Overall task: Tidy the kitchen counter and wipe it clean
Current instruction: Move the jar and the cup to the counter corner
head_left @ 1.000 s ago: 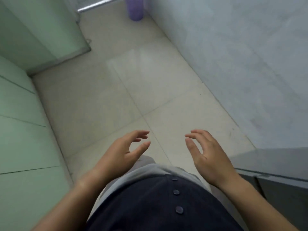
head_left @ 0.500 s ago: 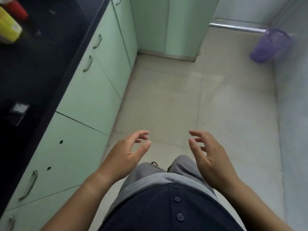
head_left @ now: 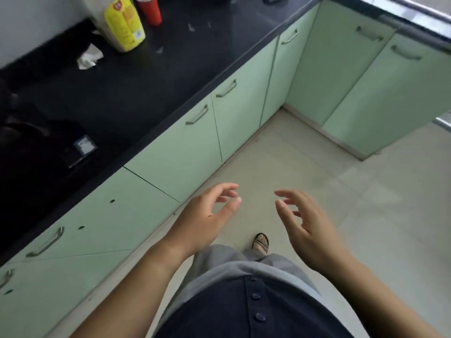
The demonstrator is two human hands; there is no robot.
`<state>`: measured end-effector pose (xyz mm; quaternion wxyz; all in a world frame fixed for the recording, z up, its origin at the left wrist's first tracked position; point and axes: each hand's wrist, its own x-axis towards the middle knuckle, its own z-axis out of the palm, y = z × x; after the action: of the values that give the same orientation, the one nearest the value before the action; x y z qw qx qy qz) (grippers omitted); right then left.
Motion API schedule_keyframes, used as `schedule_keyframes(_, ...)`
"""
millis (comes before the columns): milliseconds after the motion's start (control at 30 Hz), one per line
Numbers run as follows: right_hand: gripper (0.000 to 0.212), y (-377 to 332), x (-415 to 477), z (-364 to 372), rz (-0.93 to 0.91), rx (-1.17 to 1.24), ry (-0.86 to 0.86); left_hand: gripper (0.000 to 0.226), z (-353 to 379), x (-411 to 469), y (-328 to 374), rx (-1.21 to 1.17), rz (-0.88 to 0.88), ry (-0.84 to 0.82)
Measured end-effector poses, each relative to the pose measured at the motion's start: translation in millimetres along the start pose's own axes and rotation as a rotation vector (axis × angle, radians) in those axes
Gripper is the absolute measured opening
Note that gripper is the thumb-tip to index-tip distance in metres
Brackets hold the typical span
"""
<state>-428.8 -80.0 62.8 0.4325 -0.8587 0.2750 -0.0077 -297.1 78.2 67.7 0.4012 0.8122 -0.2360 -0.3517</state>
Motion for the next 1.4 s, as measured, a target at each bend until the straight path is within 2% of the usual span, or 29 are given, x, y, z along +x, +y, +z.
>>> schedule_keyframes(167, 0.052, -14.9, 60.3, -11.7, -0.097, -0.02, -0.102, 0.043, -15.0, 30.5, 6.3, -0.035, -0.061, 0.102)
schedule_keyframes(333, 0.052, -48.1, 134.9, -3.9, -0.21, -0.065, -0.206, 0.032, -51.3, 67.6, -2.5, -0.054, -0.124, 0.217)
schedule_keyframes(533, 0.044, -99.1, 248.4, 22.9, -0.357, -0.187, -0.266, 0.033, -121.7, 141.1, -20.1, -0.096, -0.148, 0.35)
schedule_keyframes(700, 0.044, -153.3, 330.5, 48.4, -0.397, -0.167, -0.297, 0.032, -196.4, 201.6, -33.1, -0.115, -0.166, 0.423)
schedule_keyframes(1000, 0.04, -203.3, 424.0, 99.3, -0.421, -0.187, -0.362, 0.035, -275.3, 252.1, -68.3, -0.077, -0.229, 0.431)
schedule_keyframes(1400, 0.044, -197.4, 551.4, 135.9, -0.476, -0.478, -0.419, 0.042, -320.3, 349.4, -95.5, 0.148, -0.338, 0.451)
